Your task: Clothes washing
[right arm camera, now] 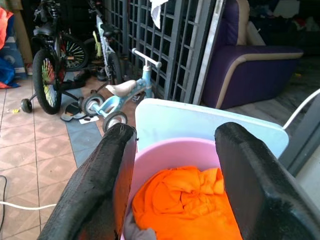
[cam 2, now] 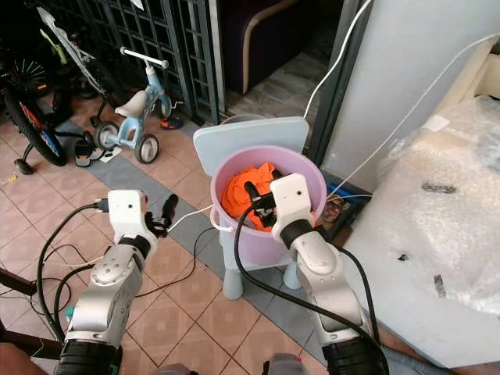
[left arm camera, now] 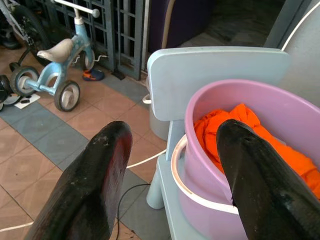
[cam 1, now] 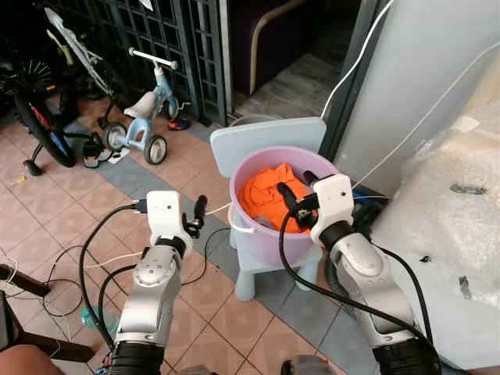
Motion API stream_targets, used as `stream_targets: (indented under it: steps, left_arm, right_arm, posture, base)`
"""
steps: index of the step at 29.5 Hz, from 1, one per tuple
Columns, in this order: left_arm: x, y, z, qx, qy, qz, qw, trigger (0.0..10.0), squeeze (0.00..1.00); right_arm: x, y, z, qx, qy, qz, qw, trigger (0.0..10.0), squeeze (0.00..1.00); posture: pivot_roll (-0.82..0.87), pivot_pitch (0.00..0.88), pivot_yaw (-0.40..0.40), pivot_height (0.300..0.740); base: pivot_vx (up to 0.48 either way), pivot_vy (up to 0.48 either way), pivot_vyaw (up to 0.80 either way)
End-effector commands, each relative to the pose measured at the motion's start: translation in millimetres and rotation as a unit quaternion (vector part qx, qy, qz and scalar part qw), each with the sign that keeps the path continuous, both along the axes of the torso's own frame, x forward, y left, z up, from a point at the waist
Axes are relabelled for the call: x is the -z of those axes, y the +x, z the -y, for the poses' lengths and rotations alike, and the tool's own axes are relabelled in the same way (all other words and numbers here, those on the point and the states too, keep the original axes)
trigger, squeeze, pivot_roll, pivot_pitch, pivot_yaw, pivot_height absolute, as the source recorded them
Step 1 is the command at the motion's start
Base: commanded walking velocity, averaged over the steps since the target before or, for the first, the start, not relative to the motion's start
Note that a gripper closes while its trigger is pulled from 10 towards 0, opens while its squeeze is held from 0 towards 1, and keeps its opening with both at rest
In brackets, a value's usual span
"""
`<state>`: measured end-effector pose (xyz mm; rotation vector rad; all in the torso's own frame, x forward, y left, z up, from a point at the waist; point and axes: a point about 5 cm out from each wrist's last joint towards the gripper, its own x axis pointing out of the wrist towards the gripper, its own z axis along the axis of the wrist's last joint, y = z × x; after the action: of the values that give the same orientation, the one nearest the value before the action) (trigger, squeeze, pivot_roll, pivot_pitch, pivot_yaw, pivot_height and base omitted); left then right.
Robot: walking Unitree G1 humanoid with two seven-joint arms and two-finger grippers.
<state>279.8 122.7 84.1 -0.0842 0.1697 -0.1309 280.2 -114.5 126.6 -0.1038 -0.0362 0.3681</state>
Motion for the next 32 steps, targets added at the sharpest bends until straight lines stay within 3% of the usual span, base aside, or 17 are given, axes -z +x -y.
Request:
stream_targets:
  steps: [1, 12, 18, 32]
  left_arm:
    - [0.0, -1.1, -13.4, -0.021, 0.004, 0.000, 1.000, 10.0, 0.00]
    - [5.3, -2.7, -14.9, -0.026, 0.015, -0.017, 0.999, 10.0, 0.00]
    - [6.2, -3.3, -14.1, -0.027, 0.004, -0.023, 0.999, 10.0, 0.00]
    - [5.3, -4.8, -12.8, -0.023, -0.001, -0.020, 1.000, 10.0, 0.00]
  right_arm:
    - [-3.1, 0.8, -9.4, -0.014, 0.003, 0.005, 1.000, 10.0, 0.00]
    - [-3.3, 2.6, -11.3, -0.014, -0.007, 0.004, 1.000, 10.0, 0.00]
    - [-3.8, 3.0, -12.8, -0.017, -0.010, 0.007, 1.000, 10.0, 0.00]
    - [0.5, 4.2, -16.7, -0.025, -0.020, -0.003, 0.999, 10.0, 0.00]
  posture:
    - [-0.07, 0.101, 0.032, 0.740]
    - [-0.07, 0.106, 0.028, 0.740]
    - [-0.07, 0.109, 0.025, 0.740]
    - [-0.06, 0.105, 0.020, 0.740]
  base:
    - [0.480, 0.000, 0.00]
    - [0.440, 0.000, -0.09]
    - [0.000, -0.329, -0.18]
    - [0.000, -0.027, 0.00]
